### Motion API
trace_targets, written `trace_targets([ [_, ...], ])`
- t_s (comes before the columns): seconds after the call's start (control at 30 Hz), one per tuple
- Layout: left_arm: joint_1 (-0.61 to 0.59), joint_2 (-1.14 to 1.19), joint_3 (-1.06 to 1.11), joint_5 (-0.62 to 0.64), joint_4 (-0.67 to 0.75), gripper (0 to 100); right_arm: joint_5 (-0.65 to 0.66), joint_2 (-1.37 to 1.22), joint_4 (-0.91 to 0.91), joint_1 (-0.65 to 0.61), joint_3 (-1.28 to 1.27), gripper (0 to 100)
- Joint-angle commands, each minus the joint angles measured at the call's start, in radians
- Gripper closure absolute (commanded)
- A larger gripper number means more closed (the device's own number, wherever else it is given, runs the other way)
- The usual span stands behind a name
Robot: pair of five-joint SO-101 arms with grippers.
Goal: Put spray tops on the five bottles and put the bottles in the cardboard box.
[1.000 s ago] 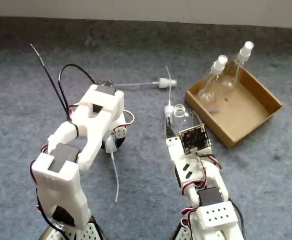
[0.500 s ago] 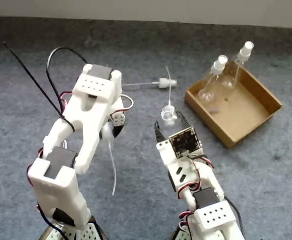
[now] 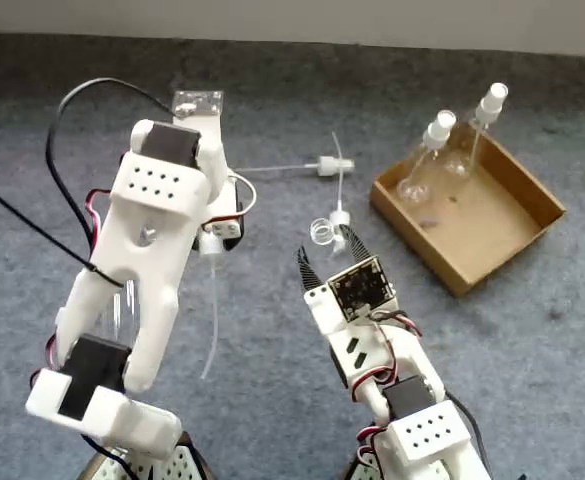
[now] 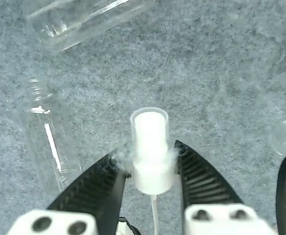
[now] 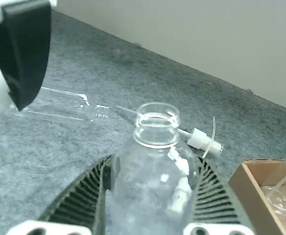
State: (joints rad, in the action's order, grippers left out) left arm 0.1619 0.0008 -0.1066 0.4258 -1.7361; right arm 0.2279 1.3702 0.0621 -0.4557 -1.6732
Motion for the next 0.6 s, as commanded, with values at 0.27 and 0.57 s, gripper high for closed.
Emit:
trace_targets([
  [0.27, -0.001, -0.090, 0.008, -0.014, -0.011, 96, -0.011, 0.044, -0.021, 0.073, -0.081, 89.3],
  [0.57, 0.001, -0.094, 0.054, -0.014, 0.049, 96, -0.094, 0.424, 0.292, 0.085, -0.082, 89.3],
])
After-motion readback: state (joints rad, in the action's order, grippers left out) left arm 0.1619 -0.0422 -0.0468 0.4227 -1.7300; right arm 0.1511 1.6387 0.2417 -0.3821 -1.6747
